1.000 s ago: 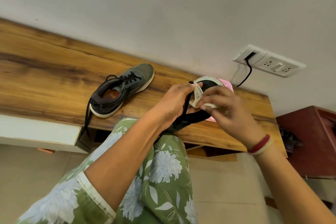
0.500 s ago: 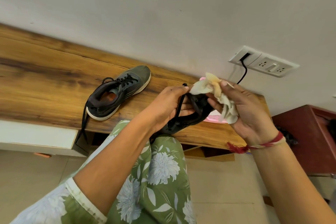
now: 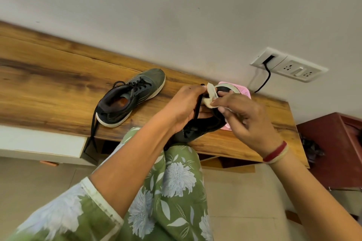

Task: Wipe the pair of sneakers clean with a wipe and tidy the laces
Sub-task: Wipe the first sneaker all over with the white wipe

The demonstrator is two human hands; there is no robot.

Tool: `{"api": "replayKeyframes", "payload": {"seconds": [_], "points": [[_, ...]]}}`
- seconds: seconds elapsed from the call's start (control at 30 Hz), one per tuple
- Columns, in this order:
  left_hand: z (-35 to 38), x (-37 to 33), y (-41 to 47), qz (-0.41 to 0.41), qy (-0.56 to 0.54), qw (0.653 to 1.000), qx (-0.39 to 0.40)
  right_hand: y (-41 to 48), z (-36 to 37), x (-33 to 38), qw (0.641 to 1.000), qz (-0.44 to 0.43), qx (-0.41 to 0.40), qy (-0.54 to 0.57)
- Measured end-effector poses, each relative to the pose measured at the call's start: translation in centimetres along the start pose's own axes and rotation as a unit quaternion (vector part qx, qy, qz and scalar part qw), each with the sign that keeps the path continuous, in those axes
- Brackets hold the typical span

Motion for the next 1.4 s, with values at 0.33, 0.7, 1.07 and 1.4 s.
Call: {"api": "replayKeyframes", "payload": {"seconds": [0.33,0.7,1.07,1.4], "points": [[0.1,0.3,-0.7,0.010,-0.018,1.000,-0.007,0.0,-3.3,-2.7,0.839,0.173,-0.318,0.406],[-0.1,1.2,-1.2,0.006,-0.054,0.998,-0.023,-0.7,1.9,0.3,0.993,0.051,-0.108,0.016],[-0.3,1.2,-1.7,0.017,-0.085,0.994,-0.066,0.5,-0.8,-0.7,0.774,0.133,-0.177,0.593],[0.0,2.0,-2.2,0.031,-0.072,0.992,-0.096,2.0,-1.9,-1.0,0.959,0.151,-0.197,0.136]]}}
Point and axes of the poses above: each hand's wrist, its own y-axis towards the middle knuckle, its own z-axis out of the palm, x = y × z, the point moved 6 cm from there along y, towards the middle knuckle, and after that the axes turned 15 degrees about y, right-handed, at the moved point
